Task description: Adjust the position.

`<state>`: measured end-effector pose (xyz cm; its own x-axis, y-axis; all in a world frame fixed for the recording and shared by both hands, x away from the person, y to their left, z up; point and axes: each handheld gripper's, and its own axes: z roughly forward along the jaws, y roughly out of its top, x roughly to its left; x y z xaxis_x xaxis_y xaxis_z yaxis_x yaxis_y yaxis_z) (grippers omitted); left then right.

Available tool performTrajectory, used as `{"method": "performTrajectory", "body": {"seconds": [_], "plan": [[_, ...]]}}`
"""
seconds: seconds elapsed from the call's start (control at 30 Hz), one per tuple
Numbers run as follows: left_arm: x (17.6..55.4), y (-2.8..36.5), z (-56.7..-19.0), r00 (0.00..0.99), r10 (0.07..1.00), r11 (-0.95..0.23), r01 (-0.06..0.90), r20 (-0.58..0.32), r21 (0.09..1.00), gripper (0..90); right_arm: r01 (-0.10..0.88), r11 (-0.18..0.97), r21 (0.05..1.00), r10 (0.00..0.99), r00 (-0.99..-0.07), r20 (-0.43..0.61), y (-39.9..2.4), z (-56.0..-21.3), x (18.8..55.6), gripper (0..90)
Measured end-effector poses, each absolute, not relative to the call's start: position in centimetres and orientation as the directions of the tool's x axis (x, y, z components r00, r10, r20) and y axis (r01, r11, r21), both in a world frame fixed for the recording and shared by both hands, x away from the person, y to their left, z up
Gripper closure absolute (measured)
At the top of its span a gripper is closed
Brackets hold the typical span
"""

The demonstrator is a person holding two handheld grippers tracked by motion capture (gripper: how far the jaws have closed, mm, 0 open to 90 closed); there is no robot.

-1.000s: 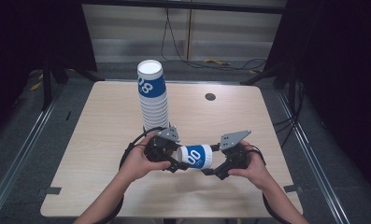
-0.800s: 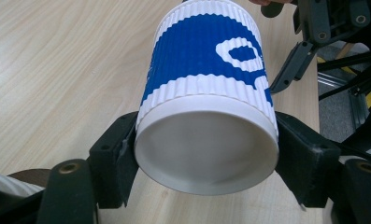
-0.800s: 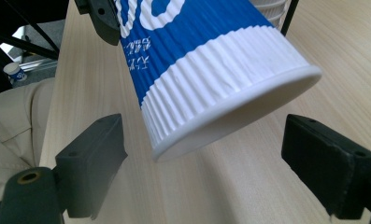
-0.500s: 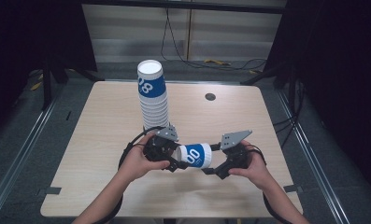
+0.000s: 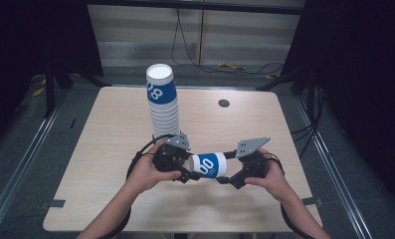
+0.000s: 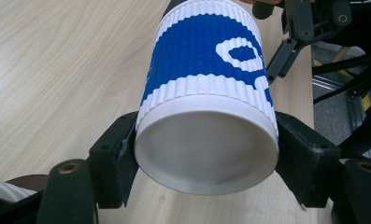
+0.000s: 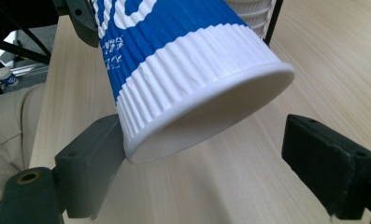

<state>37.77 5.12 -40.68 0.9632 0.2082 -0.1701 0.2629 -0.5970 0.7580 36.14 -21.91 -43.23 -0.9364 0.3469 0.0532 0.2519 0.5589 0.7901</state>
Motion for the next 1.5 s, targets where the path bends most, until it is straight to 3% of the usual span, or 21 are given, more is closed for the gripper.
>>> {"method": "performTrajectory", "body": {"seconds": [0.8, 1.5], "plan": [[37.8, 5.2, -41.2, 0.962, 0.188, -0.582, 0.271, -0.197, 0.767, 29.1, 0.233, 0.567, 0.79, 0.305, -0.95, 0.061, -20.8, -43.4, 36.4, 9.9], [37.8, 4.8, -41.5, 0.967, 0.174, -0.605, 0.253, -0.185, 0.755, 29.0, 0.197, 0.621, 0.759, 0.291, -0.957, 0.01, -21.0, -43.0, 36.2, 14.2]]}}
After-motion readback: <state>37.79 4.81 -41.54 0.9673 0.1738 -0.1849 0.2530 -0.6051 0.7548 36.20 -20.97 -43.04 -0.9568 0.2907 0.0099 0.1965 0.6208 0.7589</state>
